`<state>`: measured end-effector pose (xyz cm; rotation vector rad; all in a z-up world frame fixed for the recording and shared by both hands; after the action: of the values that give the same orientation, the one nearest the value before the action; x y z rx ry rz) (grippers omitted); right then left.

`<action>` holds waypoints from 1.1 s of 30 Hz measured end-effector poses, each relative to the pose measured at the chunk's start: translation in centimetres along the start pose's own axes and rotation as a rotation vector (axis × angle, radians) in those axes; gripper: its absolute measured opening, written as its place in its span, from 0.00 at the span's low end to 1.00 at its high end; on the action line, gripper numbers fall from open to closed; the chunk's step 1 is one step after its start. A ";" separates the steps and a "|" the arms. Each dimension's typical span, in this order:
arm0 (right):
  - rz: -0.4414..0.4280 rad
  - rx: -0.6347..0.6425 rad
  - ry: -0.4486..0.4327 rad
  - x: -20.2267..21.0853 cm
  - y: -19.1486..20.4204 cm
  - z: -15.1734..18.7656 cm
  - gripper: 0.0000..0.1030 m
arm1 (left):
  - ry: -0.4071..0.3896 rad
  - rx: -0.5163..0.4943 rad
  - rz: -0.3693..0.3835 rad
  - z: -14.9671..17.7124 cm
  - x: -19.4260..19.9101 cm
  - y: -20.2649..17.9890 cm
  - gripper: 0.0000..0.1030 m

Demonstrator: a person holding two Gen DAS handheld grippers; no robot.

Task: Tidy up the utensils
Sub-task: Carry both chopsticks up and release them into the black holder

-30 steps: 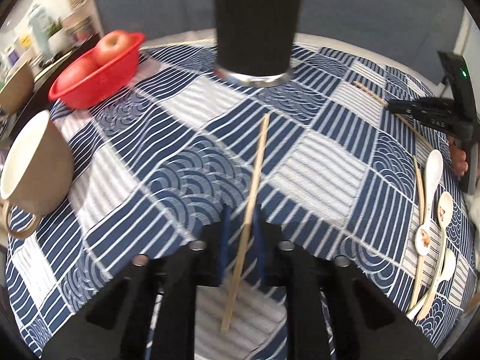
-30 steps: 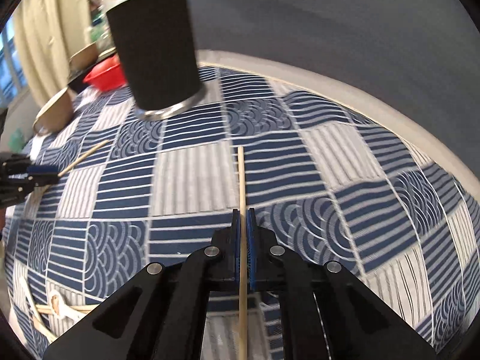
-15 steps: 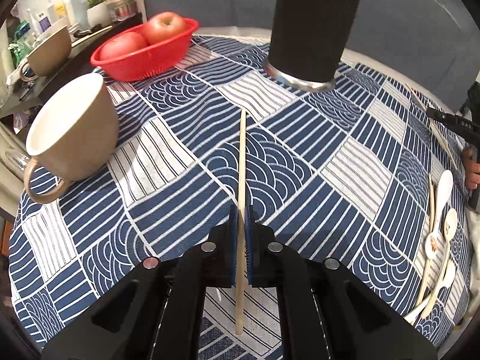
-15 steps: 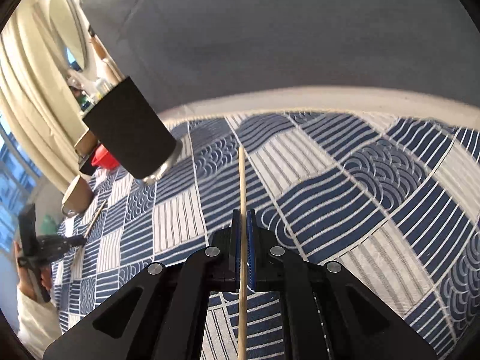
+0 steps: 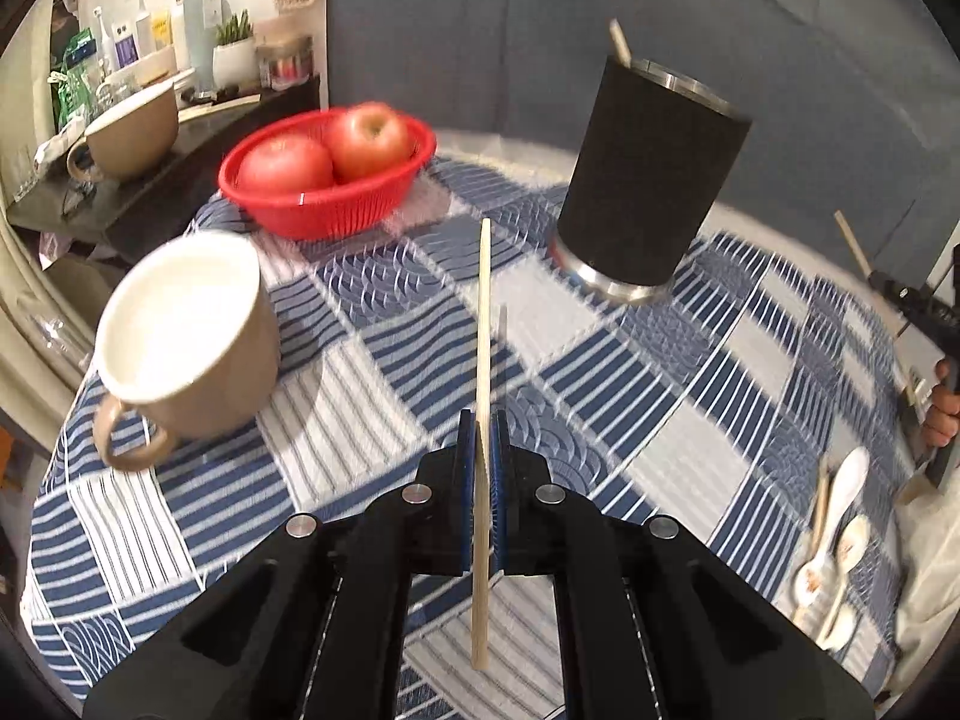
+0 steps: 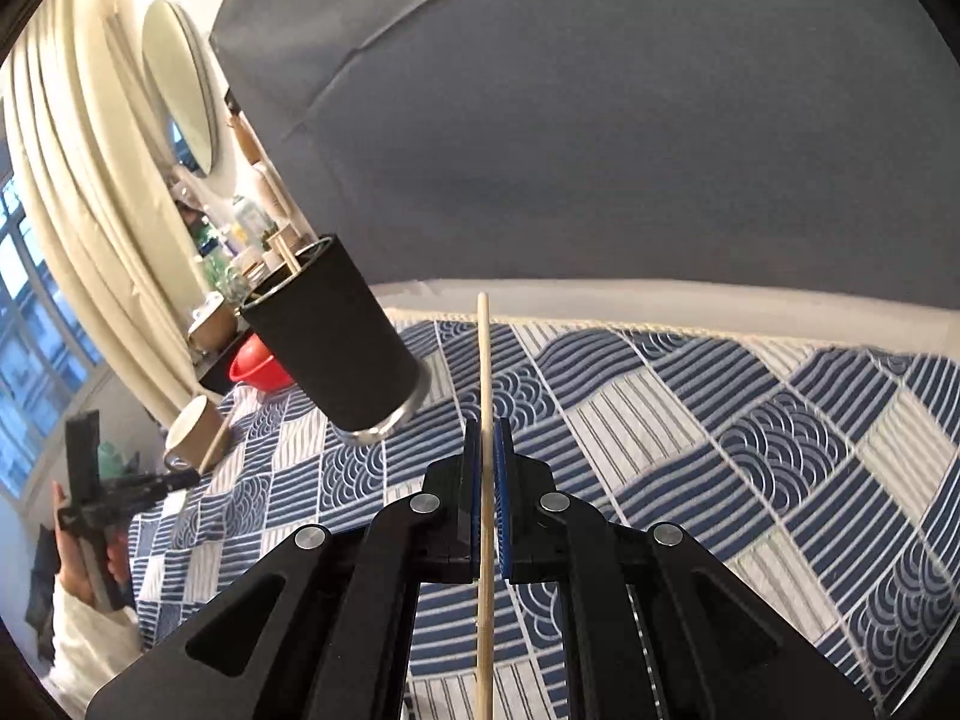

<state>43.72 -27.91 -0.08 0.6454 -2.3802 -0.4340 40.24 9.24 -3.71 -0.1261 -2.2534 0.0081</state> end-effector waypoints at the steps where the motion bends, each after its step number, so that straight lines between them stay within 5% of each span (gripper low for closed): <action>1: 0.000 0.008 -0.005 0.1 0.3 -0.4 0.04 | -0.012 0.002 0.004 -0.6 0.2 0.0 0.05; 10: -0.041 0.070 -0.060 -1.0 4.3 -5.8 0.04 | -0.111 0.032 0.058 -6.3 1.8 0.4 0.05; 15: -0.103 0.114 -0.081 -2.7 7.3 -8.5 0.04 | -0.159 -0.006 -0.001 -9.5 2.1 0.2 0.05; 20: -0.164 0.140 -0.122 -4.2 9.3 -11.7 0.04 | -0.200 -0.028 0.026 -12.7 2.3 -0.9 0.05; 27: -0.236 0.150 -0.202 -5.7 11.4 -16.4 0.04 | -0.292 -0.011 0.256 -17.4 2.2 -2.6 0.05; 33: -0.326 0.127 -0.209 -8.1 12.2 -18.2 0.04 | -0.343 0.008 0.319 -19.3 1.2 -3.9 0.05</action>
<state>56.85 -16.04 15.14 1.1024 -2.5197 -0.5126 54.09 4.72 9.61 -0.5131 -2.5496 0.2250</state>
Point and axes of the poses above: each gripper's, at about its wrist camera, not at the fingertips, and x roughly against the way its jaws point, y to its left, z to its underside, the point moved 8 cm from there along -x, roughly the way its jaws point, and after that the axes turned 7 degrees about -z, right-handed, at the moved point
